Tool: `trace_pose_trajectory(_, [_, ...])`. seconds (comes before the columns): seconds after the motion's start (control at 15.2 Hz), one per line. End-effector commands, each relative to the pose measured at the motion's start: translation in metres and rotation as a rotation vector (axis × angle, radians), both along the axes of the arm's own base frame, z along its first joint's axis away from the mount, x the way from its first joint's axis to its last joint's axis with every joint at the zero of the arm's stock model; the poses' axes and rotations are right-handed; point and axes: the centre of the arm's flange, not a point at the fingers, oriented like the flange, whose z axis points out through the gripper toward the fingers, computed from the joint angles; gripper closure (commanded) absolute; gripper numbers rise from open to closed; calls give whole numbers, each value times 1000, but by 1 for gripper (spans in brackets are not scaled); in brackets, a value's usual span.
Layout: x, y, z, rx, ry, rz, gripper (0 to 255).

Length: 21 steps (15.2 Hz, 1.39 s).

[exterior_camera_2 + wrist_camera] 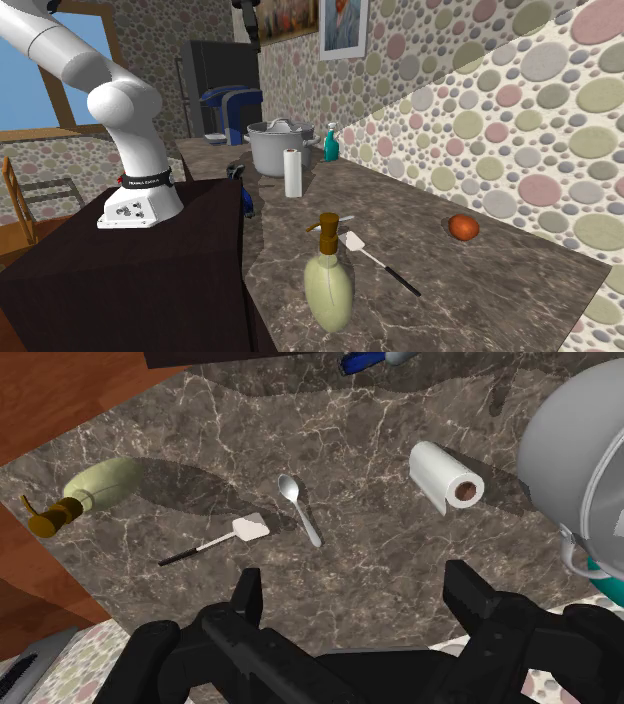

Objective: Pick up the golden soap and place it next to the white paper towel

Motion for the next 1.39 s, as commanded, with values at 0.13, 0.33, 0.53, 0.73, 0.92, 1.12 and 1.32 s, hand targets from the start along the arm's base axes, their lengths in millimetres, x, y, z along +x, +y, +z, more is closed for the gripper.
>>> trace_pose_trajectory(0.13, [7,-22,-14,4,5,-3,0])
trace_pose_trajectory(0.33, [18,-55,-34,10,13,-8,0])
trace_pose_trajectory(0.53, [28,-88,-55,16,21,-13,0])
trace_pose_trajectory(0.73, [38,-121,-77,22,29,-17,0])
trace_pose_trajectory(0.92, [48,-154,-98,28,37,-22,0])
trace_pose_trajectory(1.12, [57,-187,-120,34,45,-27,0])
trace_pose_trajectory(1.32, [66,-220,-142,40,53,-31,0])
